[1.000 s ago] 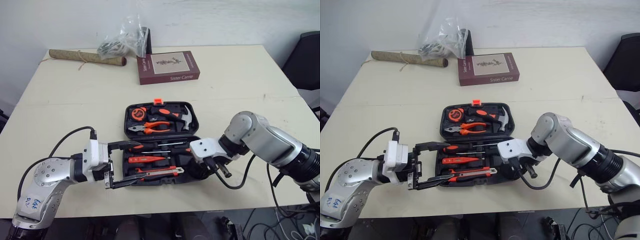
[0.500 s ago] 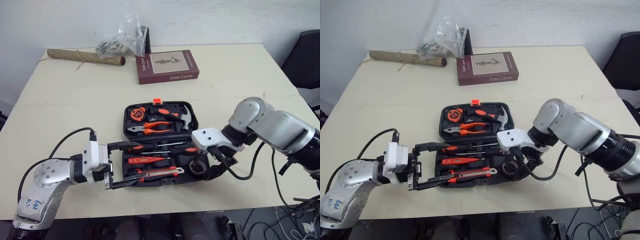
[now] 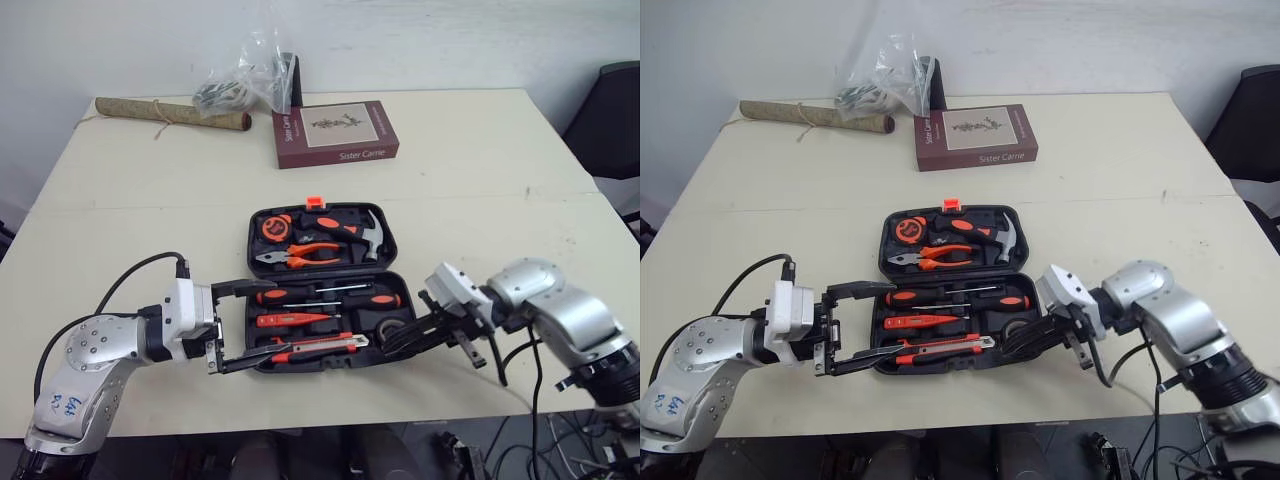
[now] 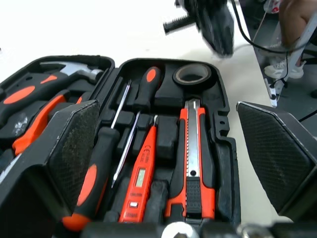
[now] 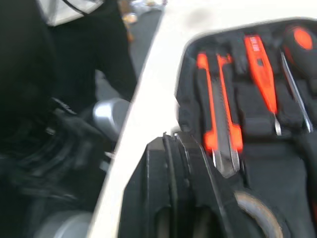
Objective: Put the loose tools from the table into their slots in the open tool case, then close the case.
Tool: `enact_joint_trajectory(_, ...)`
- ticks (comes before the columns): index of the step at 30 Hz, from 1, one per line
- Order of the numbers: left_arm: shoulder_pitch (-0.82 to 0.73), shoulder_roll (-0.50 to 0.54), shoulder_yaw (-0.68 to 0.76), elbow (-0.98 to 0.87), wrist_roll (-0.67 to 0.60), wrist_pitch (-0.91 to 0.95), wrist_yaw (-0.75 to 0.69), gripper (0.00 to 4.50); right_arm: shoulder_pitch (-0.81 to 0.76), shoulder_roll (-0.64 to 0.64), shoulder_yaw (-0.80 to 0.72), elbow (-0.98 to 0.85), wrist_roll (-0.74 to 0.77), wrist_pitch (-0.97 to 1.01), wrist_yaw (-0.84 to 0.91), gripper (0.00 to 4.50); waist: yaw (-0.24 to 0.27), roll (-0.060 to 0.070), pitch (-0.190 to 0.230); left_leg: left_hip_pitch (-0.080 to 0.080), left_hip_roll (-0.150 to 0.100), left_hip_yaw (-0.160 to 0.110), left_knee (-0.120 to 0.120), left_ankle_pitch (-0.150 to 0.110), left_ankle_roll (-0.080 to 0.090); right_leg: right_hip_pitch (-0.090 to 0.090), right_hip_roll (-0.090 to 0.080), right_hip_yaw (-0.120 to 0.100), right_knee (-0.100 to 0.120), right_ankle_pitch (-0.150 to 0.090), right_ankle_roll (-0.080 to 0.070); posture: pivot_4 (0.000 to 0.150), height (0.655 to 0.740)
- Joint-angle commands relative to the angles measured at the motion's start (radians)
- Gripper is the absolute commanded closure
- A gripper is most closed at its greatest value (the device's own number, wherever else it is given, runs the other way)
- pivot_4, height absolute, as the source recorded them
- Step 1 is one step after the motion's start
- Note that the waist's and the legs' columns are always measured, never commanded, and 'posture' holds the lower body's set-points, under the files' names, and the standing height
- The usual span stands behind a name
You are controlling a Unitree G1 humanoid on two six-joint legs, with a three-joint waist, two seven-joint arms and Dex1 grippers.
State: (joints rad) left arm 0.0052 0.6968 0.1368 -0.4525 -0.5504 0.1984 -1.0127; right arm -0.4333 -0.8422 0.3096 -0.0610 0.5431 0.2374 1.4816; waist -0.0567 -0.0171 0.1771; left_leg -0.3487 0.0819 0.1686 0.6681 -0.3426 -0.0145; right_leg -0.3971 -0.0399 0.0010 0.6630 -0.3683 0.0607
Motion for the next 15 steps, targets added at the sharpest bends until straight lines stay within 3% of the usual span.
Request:
enact_joint_trajectory(1, -0.020, 0.017, 0.003, -0.001, -0.011, 0.004, -0.019, 0.00, 0.010, 0.072, -0.048, 0.074, -0.074, -0.121, -0.050, 4.42, 0.000, 0.000, 0.000, 0.000, 0.000, 0.000, 0.000, 0.000, 0.000, 0.000, 0.000, 0.000, 0.000, 0.000, 0.000, 0.150, 0.7400)
enact_joint_trajectory(8, -0.031, 0.033, 0.022, 0.010, -0.017, 0.014, -0.033, 0.00, 0.022, 0.099, 0.006, 0.190, -0.249, -0.228, -0.051, 4.42, 0.001, 0.000, 0.000, 0.000, 0.000, 0.000, 0.000, 0.000, 0.000, 0.000, 0.000, 0.000, 0.000, 0.000, 0.000, 0.150, 0.7400)
enact_joint_trajectory(15, -0.008, 0.034, 0.047, 0.003, -0.014, 0.017, -0.017, 0.00, 0.054, 0.116, -0.011, 0.264, -0.261, -0.384, -0.008, 4.42, 0.008, -0.002, -0.001, 0.010, 0.000, 0.001, -0.001, 0.000, 0.000, 0.009, 0.000, 0.000, -0.001, 0.000, 0.000, 0.150, 0.7400)
